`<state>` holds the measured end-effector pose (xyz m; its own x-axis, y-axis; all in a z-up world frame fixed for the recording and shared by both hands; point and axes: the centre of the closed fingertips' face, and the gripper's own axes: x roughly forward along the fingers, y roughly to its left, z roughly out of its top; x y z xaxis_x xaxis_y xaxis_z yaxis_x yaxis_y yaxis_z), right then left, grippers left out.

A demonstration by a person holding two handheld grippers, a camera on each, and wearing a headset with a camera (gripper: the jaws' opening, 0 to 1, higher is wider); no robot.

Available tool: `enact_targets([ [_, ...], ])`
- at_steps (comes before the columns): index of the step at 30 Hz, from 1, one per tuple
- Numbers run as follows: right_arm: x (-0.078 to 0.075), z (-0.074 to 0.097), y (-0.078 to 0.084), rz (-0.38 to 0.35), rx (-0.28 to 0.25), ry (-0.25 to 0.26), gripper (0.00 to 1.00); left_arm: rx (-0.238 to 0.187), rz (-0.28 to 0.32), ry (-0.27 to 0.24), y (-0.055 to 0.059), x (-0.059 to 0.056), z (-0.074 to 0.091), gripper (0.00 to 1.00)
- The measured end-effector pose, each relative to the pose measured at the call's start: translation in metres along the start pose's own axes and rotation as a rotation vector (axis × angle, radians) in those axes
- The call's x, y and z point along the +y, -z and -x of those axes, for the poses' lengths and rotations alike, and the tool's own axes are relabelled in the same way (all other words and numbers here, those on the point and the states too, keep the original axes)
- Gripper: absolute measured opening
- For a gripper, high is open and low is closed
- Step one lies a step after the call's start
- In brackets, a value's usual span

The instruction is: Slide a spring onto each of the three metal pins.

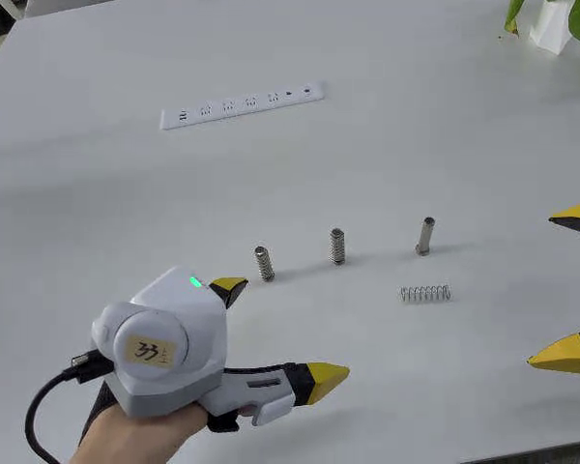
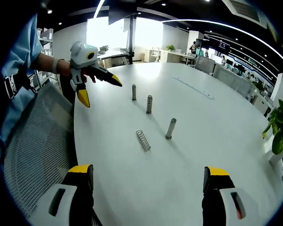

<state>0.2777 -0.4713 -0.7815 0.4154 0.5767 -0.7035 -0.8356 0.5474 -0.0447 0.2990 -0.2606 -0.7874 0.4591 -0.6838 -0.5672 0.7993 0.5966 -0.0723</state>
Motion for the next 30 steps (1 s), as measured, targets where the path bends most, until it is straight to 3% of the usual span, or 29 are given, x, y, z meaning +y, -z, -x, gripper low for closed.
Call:
enact_targets([
  [11, 0.003, 0.001, 0.006, -0.019, -0.006, -0.007, 0.96, 0.017, -0.076, 0.086, -0.009, -0.013, -0.022, 0.87],
  [19, 0.005, 0.001, 0.012, -0.037, -0.004, -0.005, 0.96, 0.032, -0.155, 0.174, -0.02, -0.029, -0.043, 0.87],
  [30, 0.007, 0.001, 0.018, -0.069, -0.011, -0.001, 0.98, 0.063, -0.223, 0.259, -0.02, -0.045, -0.068, 0.83],
])
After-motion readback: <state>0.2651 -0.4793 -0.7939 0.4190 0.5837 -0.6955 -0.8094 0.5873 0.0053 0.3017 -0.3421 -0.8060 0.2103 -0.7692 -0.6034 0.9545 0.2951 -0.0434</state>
